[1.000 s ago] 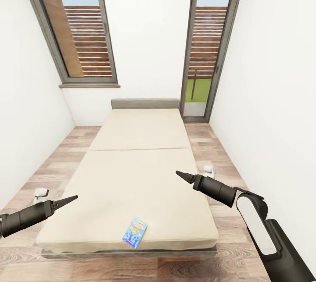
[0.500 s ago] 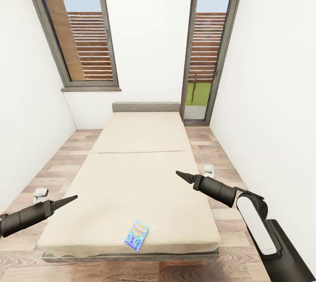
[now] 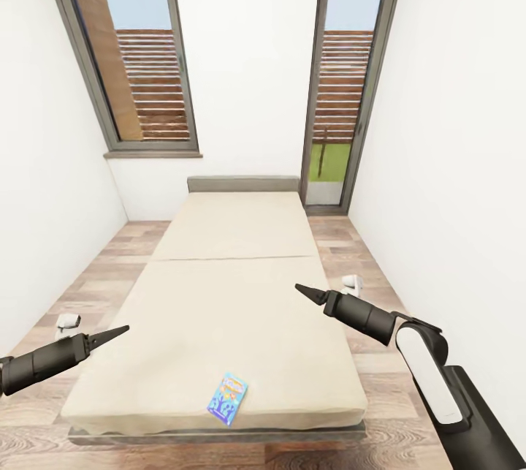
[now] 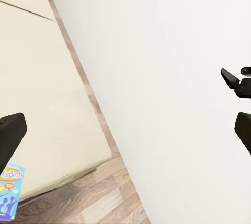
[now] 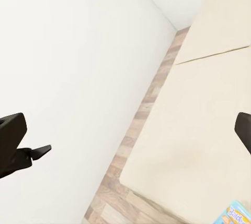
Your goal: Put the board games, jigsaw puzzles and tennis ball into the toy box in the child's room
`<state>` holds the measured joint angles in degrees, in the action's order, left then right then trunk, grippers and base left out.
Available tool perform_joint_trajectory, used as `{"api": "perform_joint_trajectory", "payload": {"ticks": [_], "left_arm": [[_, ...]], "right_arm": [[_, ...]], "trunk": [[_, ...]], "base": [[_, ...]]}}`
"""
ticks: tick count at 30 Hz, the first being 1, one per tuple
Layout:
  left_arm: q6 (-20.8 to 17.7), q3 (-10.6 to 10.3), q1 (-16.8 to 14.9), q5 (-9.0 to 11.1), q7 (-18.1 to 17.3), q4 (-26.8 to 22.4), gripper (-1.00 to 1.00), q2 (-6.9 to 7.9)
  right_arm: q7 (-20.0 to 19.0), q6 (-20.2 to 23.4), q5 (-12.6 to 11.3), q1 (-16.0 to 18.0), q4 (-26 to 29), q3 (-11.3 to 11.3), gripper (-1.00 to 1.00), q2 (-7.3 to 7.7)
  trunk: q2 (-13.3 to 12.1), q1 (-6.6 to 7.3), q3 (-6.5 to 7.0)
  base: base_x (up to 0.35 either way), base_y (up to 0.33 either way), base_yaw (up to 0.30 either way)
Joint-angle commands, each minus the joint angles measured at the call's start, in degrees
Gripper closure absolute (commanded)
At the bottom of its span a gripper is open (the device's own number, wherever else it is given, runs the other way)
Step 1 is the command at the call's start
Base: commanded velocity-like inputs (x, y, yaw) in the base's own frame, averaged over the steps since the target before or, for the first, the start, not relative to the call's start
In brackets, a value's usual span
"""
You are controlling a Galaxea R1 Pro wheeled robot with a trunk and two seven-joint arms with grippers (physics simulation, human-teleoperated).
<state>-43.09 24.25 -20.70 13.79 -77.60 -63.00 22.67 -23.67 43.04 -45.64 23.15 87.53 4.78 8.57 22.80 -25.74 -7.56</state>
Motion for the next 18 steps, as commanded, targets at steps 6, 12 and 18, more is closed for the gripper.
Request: {"api": "perform_joint_trajectory", "payload": {"ticks": [6,12,18], "left_arm": [[-0.6,-0.08,-0.05,0.1,-0.04,0.0,-1.0,0.01],[-0.6,-0.16,-0.05,0.1,-0.02,0.0,-1.0,0.01],[-0.6,-0.16,-0.05,0.1,-0.01,0.02,-1.0,0.01]], "right_arm": [[-0.08,0.21,-0.21,0.06,-0.24,-0.03,-1.0,0.37],[-0.14,0.21,-0.31,0.06,-1.08,-0.14,-1.0,0.6],[-0.15,0.21,-0.32,0.06,-1.32,-0.19,-1.0,0.65]], "trunk": [[0.12,-0.04,0.45],[0.12,-0.04,1.01],[0.12,-0.04,1.58]], "base": [[0.0,0.0,0.0],[0.0,0.0,0.0],[0.0,0.0,0.0]]}}
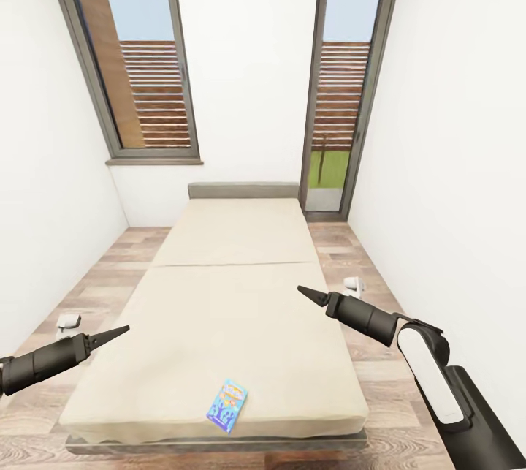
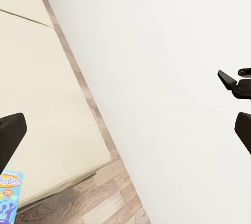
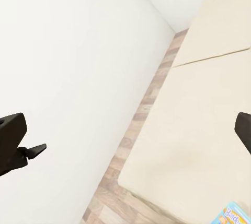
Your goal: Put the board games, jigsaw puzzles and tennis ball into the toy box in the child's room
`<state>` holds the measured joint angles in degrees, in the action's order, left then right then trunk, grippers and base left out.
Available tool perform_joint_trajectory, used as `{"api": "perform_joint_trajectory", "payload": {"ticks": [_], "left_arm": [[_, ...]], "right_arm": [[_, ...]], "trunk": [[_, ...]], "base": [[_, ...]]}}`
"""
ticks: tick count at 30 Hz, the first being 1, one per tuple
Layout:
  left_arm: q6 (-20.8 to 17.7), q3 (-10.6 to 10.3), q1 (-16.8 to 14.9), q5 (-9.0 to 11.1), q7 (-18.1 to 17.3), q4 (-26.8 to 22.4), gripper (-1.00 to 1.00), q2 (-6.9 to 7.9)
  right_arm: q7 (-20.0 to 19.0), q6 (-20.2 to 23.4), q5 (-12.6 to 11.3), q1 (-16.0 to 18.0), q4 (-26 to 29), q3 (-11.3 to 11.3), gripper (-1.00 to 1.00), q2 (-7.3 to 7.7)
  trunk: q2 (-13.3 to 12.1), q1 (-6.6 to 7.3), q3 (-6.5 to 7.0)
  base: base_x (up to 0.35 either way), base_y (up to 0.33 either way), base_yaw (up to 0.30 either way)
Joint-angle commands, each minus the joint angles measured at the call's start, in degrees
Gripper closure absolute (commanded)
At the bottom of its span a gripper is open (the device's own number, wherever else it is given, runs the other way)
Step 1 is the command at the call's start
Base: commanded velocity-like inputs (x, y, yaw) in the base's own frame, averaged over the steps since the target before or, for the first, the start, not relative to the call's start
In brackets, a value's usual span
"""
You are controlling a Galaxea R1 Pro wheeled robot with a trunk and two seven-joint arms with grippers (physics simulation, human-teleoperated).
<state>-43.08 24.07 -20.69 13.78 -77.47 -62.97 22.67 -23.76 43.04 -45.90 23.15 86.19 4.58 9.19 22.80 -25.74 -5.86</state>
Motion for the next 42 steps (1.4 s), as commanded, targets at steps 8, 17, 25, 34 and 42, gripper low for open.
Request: {"api": "perform_joint_trajectory", "payload": {"ticks": [8,17,25,34,42], "left_arm": [[-0.6,0.19,-0.05,0.1,-0.21,-0.03,-1.0,0.04],[-0.59,0.26,-0.05,0.1,-0.34,0.01,-1.0,0.04],[-0.6,0.15,-0.05,0.1,-0.2,0.02,-1.0,0.01],[-0.6,-0.3,-0.05,0.03,-0.07,0.04,-1.0,-0.05],[-0.6,-0.34,-0.05,0.05,-0.13,0.05,-1.0,0.0]], "right_arm": [[-0.06,0.2,-0.06,0.06,-0.06,-0.01,-1.0,0.04],[-0.06,0.2,-0.02,0.06,-0.06,0.07,-1.0,0.09],[-0.17,0.19,0.01,0.06,-0.15,-0.31,-1.0,0.24],[-0.24,0.11,-0.03,0.06,-3.4,-1.19,-1.0,0.08],[-0.89,-1.57,0.03,0.0,-5.22,-3.17,-1.0,0.07]], "trunk": [[0.12,-0.04,0.63],[0.12,-0.04,1.48],[0.12,-0.04,2.24],[0.12,-0.04,3.09],[0.12,-0.04,3.85]], "base": [[0.0,0.0,0.0],[0.0,0.0,0.0],[0.0,0.0,0.0],[0.0,0.0,0.0],[0.0,0.0,0.0]]}}
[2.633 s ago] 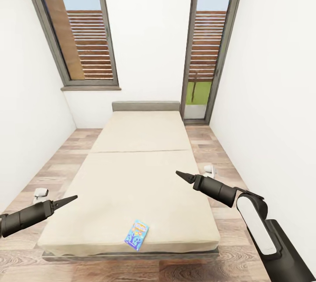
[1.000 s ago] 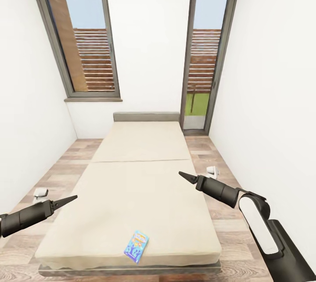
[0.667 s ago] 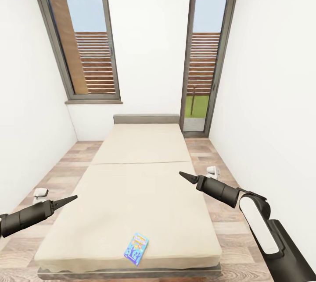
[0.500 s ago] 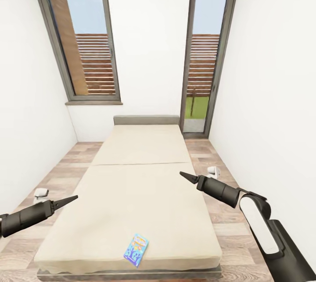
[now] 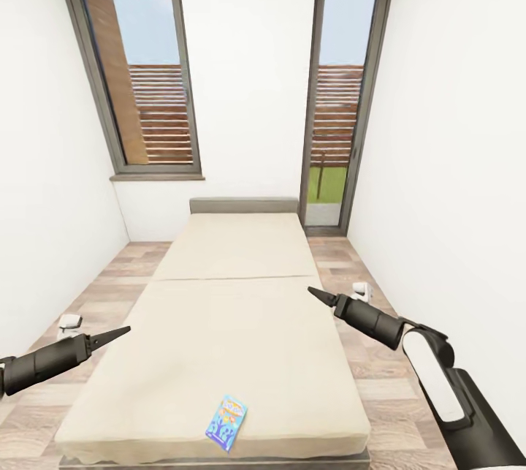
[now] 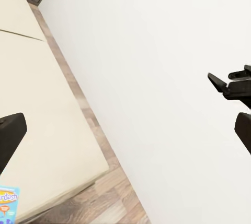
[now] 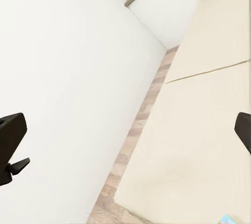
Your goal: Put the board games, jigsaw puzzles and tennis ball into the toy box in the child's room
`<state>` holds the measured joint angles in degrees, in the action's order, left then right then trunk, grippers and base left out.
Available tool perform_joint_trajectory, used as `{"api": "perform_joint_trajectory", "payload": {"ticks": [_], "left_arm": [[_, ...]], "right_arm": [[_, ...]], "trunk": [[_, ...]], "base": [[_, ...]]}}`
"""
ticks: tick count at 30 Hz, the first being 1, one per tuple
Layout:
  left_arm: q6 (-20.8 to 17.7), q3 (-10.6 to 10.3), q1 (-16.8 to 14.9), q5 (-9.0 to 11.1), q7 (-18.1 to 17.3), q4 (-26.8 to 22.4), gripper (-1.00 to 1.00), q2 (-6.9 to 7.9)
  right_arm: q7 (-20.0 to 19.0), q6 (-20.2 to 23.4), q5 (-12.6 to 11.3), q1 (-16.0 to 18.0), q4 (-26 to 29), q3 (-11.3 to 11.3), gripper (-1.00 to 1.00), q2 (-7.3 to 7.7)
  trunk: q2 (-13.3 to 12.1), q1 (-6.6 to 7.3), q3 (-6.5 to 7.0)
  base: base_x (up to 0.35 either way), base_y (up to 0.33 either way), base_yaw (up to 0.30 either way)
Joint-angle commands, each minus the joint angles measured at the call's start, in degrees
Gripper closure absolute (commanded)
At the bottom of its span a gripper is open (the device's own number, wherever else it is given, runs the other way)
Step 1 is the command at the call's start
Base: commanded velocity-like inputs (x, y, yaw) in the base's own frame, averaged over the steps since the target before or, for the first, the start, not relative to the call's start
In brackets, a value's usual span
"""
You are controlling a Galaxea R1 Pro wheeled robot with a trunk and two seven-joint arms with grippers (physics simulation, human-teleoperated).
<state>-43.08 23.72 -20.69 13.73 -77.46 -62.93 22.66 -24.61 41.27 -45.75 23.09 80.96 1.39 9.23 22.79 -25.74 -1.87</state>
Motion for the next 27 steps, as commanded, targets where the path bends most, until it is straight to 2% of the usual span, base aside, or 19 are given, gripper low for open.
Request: {"api": "perform_joint_trajectory", "payload": {"ticks": [1,9,27], "left_arm": [[-0.6,0.01,-0.05,0.1,-0.14,0.0,-1.0,-0.01],[-0.6,0.02,-0.05,0.15,-0.14,0.0,-1.0,-0.07],[-0.62,0.13,-0.05,0.16,-0.27,0.0,-1.0,-0.07]], "right_arm": [[-0.06,-0.29,-0.13,0.05,-0.45,-0.04,-1.0,0.02],[-0.16,-3.4,-0.13,0.08,-5.19,0.14,-1.0,-0.11],[-0.1,-3.73,-0.13,0.06,-5.47,-0.25,-1.0,0.1]], "trunk": [[0.13,-0.04,-0.04],[0.13,-0.04,0.72],[0.13,-0.04,2.31]], "base": [[0.0,0.0,0.0],[0.0,0.0,0.0],[-0.03,0.031,0.0]]}}
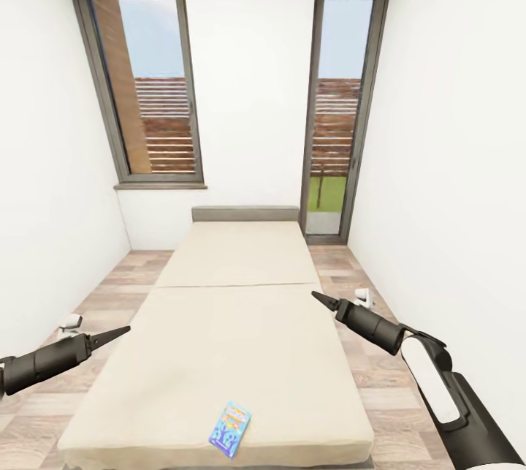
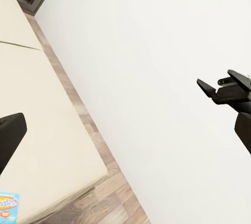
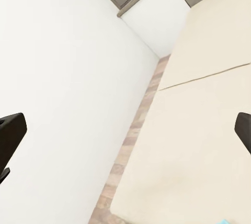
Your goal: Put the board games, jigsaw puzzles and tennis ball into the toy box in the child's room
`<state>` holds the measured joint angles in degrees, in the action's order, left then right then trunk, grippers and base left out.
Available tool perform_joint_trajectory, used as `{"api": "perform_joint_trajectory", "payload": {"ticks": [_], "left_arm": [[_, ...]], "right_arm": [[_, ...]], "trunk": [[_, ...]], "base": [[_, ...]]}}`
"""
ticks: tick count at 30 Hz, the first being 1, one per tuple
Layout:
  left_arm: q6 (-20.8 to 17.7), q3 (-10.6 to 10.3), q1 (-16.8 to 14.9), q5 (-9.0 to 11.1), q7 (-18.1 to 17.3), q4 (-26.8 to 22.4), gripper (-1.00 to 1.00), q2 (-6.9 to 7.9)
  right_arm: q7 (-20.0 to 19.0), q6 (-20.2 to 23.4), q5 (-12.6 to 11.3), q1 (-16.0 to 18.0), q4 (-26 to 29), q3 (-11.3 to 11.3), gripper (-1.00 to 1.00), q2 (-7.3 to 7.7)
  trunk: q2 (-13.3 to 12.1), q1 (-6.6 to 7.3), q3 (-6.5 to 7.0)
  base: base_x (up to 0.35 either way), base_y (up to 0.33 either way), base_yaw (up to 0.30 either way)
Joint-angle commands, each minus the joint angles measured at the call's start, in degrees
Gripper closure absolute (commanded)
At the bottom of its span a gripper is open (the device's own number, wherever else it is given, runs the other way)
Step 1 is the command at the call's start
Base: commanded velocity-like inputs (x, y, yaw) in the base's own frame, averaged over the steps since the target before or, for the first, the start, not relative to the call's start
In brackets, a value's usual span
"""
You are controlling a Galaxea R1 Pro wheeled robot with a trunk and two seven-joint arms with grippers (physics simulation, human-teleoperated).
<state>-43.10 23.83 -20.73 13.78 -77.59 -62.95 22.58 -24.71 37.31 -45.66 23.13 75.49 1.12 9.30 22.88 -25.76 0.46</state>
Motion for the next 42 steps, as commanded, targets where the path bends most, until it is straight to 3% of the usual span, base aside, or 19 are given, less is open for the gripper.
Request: {"api": "perform_joint_trajectory", "payload": {"ticks": [1,27,42], "left_arm": [[-0.6,0.03,-0.01,0.11,-0.17,0.02,-1.0,0.01],[-0.67,0.48,-0.01,0.11,-0.13,0.02,-1.0,0.17],[-0.58,0.51,-0.01,0.11,-0.3,0.02,-1.0,0.35]], "right_arm": [[0.02,0.23,-0.22,0.01,-0.01,0.02,-1.0,0.01],[0.13,0.05,-0.31,0.05,-0.04,-0.32,-1.0,-0.56],[0.51,-0.03,-0.19,0.07,-0.49,-0.33,-1.0,-0.77]], "trunk": [[0.04,-0.02,0.01],[0.04,-0.02,0.09],[0.04,-0.02,0.09]], "base": [[-0.015,0.029,0.0],[-0.001,0.006,0.0],[-0.092,0.233,-0.057]]}}
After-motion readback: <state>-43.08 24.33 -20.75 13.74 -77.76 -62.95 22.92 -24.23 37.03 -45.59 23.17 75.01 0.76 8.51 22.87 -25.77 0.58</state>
